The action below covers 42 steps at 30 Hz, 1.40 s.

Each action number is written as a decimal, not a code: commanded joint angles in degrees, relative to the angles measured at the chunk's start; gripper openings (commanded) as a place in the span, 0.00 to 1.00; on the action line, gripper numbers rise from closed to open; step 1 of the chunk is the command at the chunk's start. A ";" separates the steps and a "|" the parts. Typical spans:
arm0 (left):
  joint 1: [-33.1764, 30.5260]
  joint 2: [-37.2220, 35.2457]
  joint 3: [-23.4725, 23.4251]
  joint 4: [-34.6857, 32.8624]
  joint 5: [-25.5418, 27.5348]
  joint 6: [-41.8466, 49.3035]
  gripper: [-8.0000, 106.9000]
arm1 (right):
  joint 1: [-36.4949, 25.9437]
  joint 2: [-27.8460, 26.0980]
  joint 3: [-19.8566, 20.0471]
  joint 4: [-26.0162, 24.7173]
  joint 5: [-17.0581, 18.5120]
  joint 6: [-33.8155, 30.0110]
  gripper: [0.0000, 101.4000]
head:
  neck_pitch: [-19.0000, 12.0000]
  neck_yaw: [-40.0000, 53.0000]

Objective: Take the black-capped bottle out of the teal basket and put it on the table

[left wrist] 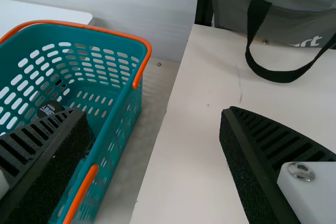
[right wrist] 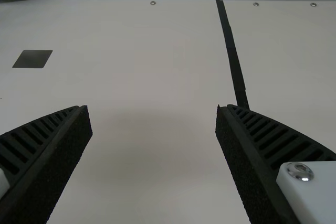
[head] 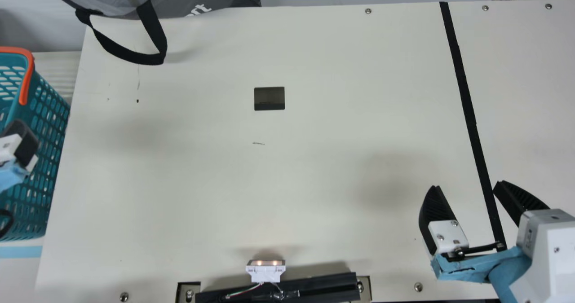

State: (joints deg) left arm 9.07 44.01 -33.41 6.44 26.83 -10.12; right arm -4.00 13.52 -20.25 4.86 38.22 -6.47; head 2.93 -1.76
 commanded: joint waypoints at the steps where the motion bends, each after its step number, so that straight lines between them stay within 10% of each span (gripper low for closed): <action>1: 0.77 0.85 -0.26 -0.36 -0.40 0.35 1.00 | 0.00 0.00 0.00 0.00 0.00 0.00 0.90 | -0.21 0.18; 42: 21.96 21.50 -10.86 -19.87 -2.98 22.02 1.00 | 0.00 0.00 0.00 0.01 -0.05 0.00 0.90 | -0.21 0.18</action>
State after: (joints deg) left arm 30.55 64.68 -43.91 -12.72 23.75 10.92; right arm -4.00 13.52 -20.25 4.86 38.18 -6.47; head 2.93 -2.05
